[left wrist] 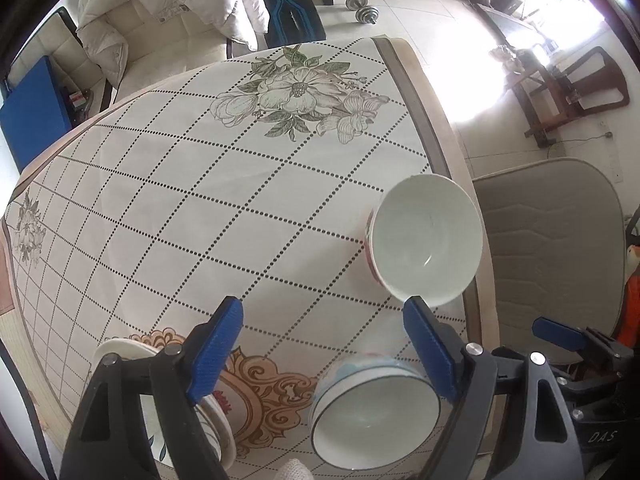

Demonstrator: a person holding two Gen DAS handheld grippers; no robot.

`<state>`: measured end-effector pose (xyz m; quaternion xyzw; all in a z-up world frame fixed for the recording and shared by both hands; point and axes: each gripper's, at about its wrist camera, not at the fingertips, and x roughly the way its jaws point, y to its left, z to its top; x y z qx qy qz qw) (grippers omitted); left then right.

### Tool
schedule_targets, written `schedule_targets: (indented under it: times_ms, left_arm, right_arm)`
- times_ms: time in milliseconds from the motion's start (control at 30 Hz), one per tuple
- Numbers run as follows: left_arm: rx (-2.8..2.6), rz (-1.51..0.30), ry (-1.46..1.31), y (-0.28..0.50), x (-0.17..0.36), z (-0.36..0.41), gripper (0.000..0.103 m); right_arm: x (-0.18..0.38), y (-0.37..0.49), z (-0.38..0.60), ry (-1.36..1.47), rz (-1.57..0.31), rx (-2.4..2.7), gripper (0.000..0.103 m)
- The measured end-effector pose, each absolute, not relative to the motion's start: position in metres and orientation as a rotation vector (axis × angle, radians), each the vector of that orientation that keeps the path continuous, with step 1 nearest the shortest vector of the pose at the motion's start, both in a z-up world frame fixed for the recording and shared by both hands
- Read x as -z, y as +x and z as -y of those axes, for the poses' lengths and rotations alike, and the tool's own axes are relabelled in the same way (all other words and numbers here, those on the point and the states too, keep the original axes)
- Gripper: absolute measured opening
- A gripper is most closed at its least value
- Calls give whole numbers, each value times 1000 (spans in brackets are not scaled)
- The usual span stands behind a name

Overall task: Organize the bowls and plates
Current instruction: 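Move both grippers to the large white bowl and close on its rim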

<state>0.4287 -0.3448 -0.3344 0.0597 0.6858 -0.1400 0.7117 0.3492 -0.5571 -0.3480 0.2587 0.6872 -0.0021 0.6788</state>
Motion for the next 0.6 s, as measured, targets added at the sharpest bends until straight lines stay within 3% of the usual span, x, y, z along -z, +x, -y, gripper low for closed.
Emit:
schedule_targets:
  times_ms: [533, 600]
  left_arm:
    - [336, -1609, 246, 479, 399, 388, 82]
    - [341, -1616, 246, 479, 404, 390, 69]
  right_arm:
    - [423, 405, 576, 658, -1597, 5, 97]
    - [428, 407, 575, 668, -1603, -5, 90]
